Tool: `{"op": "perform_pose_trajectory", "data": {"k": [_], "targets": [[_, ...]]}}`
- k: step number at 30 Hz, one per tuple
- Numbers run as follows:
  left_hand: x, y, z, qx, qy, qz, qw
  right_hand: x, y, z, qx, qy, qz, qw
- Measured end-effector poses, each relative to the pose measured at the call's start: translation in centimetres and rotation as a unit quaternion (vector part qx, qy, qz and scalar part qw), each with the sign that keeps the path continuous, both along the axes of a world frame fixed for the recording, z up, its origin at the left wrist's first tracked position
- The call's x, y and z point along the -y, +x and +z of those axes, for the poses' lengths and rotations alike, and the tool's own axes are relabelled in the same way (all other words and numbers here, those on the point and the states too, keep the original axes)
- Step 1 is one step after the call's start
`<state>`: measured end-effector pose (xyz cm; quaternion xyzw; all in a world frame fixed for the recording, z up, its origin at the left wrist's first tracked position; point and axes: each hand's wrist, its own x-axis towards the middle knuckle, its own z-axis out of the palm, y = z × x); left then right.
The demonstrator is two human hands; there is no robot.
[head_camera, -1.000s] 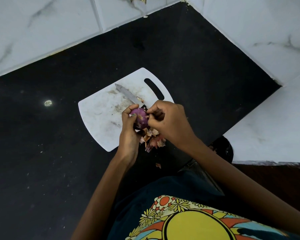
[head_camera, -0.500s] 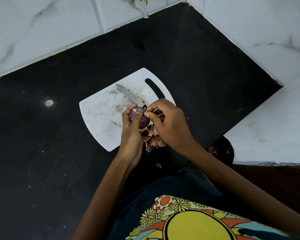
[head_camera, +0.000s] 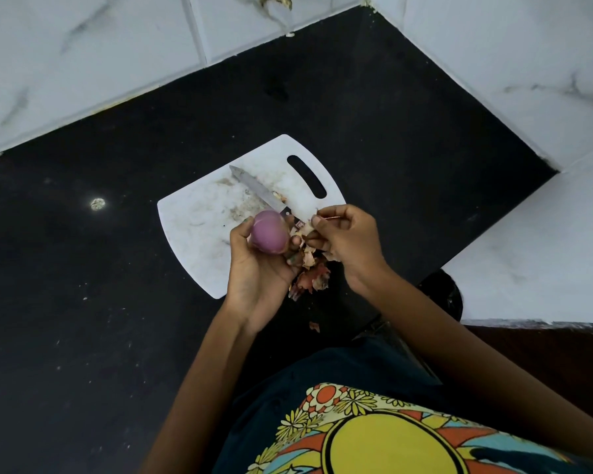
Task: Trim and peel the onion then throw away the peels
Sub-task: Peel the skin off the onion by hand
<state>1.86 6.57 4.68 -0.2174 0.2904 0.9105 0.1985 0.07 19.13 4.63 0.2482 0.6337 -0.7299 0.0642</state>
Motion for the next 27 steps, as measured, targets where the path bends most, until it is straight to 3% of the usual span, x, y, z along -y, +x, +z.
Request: {"op": "perform_pose_trajectory", "data": {"k": [2, 6, 10, 13, 27], "targets": [[0.2, 0.0, 0.0, 0.005, 0.019, 0.003, 1.0, -0.4, 0.2, -0.4, -0.014, 0.094, 0.043, 0.994], [0.3, 0.0, 0.2, 0.021, 0.025, 0.004, 0.999, -0.3, 0.2, 0.1, -0.071, 0.277, 0.143, 0.948], [-0.1, -0.1, 0.6, 0.014, 0.004, -0.007, 1.0, 0.5, 0.4, 2.5, -0.133, 0.218, 0.199, 0.946], [-0.4, -0.1, 0.8, 0.011, -0.008, -0.017, 1.0, 1.0, 0.6, 3.2, -0.131, 0.227, 0.242, 0.934], [-0.3, -0.3, 0.5, 0.036, -0.031, -0.014, 0.999, 0.3, 0.0, 2.7, -0.127, 0.198, 0.264, 0.936]]}}
